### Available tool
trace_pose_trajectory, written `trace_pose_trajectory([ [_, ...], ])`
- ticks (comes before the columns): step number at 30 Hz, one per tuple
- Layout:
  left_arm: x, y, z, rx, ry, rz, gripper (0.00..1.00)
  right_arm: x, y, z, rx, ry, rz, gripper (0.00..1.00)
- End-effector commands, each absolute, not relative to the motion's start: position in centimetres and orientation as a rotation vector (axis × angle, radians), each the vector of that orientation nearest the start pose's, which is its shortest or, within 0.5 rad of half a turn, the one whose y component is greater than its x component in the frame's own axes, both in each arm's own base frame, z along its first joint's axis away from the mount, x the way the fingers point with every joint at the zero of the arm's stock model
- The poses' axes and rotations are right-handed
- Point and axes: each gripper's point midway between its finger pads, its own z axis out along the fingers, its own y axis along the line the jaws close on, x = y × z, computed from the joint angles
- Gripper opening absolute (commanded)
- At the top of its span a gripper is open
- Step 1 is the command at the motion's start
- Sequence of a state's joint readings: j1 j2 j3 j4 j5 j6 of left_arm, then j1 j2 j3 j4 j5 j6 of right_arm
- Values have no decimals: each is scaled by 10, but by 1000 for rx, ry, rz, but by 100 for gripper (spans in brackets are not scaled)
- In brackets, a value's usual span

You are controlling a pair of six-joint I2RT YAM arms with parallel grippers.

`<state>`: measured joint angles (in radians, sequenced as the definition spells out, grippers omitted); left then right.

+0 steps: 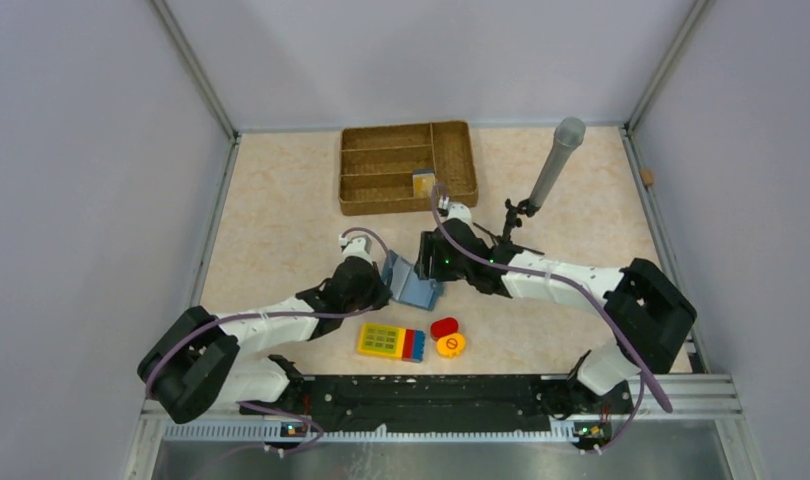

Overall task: Put the credit cards into the card holder
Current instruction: Open the card holder at the center of the board.

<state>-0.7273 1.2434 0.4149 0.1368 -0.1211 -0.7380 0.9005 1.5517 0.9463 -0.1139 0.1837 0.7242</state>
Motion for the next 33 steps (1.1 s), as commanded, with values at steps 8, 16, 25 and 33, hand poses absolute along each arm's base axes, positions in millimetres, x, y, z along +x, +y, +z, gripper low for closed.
trace_pose_trajectory([
  [8, 224, -221, 34, -311, 2352, -758, 0, 252, 291, 53, -131, 2442, 362, 59],
  [16, 219, -213, 25, -361, 2371, -731, 10, 257, 272, 40, -78, 2470, 177, 27],
  [25, 226, -191, 14, -438, 2403, -686, 41, 247, 248, 28, -93, 2494, 167, 0],
  [33, 245, -189, 49, -272, 2353, -673, 68, 255, 266, 57, -227, 2457, 349, 19],
])
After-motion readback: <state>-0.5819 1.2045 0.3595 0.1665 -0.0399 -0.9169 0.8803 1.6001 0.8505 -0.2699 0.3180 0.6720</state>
